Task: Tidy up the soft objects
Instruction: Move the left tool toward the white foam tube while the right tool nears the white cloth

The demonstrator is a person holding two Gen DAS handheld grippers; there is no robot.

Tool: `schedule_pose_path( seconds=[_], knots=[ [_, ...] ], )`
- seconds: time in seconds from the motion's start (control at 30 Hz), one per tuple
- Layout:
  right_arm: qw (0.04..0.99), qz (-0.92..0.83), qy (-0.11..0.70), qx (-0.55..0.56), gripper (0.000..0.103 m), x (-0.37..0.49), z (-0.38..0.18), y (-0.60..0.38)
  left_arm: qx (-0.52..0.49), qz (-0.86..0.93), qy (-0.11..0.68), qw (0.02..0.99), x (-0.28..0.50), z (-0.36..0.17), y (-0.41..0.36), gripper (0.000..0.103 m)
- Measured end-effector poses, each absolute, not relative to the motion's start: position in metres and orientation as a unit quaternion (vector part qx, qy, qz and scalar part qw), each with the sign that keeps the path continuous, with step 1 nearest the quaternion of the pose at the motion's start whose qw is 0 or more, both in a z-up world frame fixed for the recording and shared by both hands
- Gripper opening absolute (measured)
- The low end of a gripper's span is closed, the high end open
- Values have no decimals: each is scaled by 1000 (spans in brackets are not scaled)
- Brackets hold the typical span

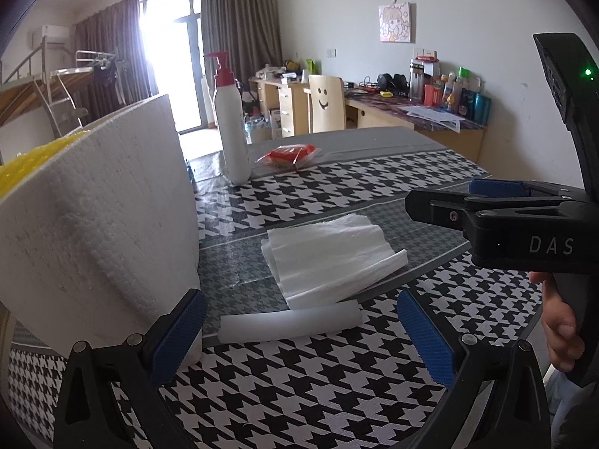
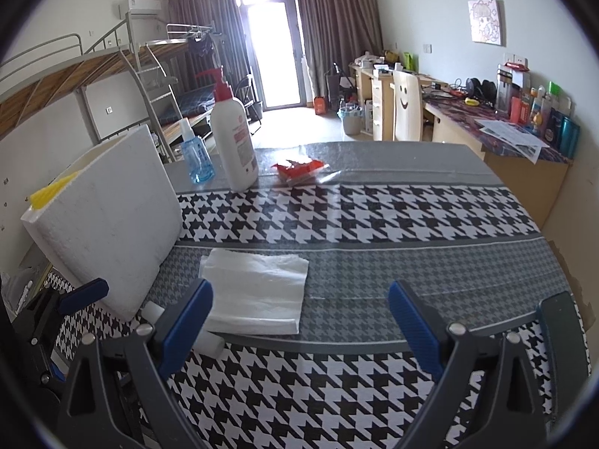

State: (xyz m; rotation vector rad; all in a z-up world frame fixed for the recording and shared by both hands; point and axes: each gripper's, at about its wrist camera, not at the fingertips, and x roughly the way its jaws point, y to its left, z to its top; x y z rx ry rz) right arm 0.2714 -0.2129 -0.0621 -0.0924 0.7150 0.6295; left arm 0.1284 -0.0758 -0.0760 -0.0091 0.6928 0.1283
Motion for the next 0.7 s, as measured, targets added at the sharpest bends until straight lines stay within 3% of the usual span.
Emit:
schedule_pose_path(
  seconds=[0.2,0.7],
  knots=[
    [884,301,354,-47,97,277,-69,-210,-9,56,358,932,133,-84,-75,101],
    [873,298,382,-60,97,289,-88,-197,-28,35,400,915,147,-101,-70,88]
  ],
)
